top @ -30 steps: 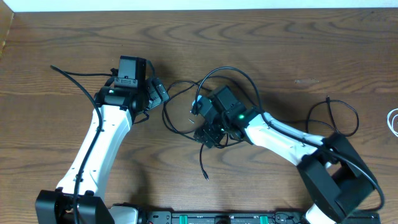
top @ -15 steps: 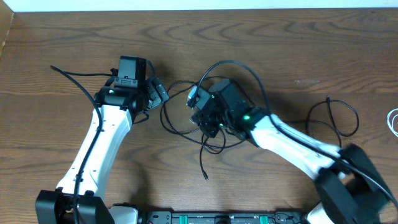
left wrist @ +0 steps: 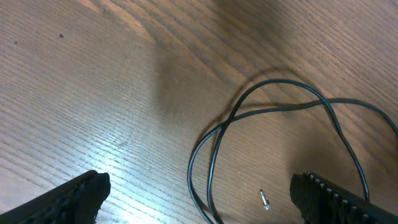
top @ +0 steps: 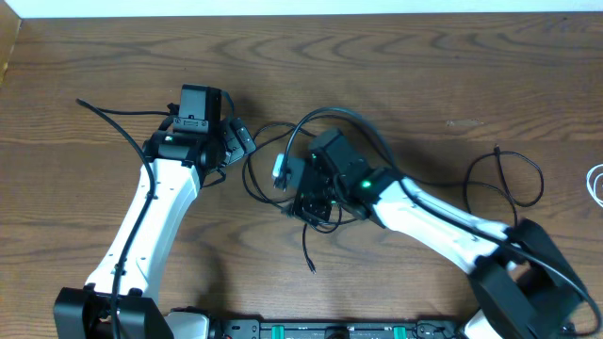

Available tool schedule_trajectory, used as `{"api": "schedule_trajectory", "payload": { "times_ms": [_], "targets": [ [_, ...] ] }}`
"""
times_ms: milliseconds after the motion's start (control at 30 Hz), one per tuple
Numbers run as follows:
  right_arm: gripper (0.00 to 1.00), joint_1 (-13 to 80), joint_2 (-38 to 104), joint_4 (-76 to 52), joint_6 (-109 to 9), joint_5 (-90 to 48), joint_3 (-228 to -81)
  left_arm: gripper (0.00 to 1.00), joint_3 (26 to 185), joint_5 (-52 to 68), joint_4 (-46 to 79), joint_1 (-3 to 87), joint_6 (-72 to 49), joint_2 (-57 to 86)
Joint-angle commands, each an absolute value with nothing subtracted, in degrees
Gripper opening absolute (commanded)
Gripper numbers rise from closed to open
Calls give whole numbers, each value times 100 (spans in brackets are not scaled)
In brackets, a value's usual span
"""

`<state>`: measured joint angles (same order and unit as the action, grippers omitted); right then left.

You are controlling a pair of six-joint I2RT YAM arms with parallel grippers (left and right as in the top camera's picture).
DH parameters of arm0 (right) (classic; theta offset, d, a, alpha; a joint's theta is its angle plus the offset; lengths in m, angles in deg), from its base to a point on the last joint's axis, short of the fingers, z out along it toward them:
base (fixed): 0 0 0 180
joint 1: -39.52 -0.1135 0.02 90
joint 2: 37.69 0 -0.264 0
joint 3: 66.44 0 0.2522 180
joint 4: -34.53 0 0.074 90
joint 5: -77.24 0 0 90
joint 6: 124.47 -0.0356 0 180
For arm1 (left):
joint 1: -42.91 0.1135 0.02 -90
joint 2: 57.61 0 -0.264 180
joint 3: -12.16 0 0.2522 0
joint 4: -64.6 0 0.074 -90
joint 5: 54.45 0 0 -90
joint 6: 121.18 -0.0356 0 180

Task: Untangle cables

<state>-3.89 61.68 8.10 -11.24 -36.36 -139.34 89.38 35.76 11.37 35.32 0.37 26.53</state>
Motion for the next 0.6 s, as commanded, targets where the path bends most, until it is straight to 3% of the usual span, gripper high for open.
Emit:
{"api": "schedule_trajectory", "payload": {
  "times_ms": [0, 100, 167, 200, 233, 267, 567],
  "targets": [
    [77, -407, 6664, 954, -587, -3625, -13943, 98, 9010, 3666, 1118, 3562, 41, 2706],
    [78, -407, 7007, 1087, -589, -3443, -13943, 98, 9010, 3666, 1120, 3562, 41, 2706],
    [73, -407, 7130, 1157, -615, -3413, -13943, 98, 9010, 3666, 1118, 3562, 41, 2706],
    [60, -409, 7132, 1166, -613, -3413, -13943, 98, 9010, 3666, 1118, 3562, 41, 2706],
    [38, -409, 7130, 1186, -613, -3411, -13943, 98, 9010, 3666, 1118, 3562, 41, 2706],
    [2, -407, 7128, 1243, -615, -3409, -13943, 98, 9010, 3666, 1118, 3562, 43, 2706],
    [1, -110, 5801, 1417, -1800, -3411, -13945, 98, 9010, 3666, 1120, 3562, 41, 2706]
  ]
}}
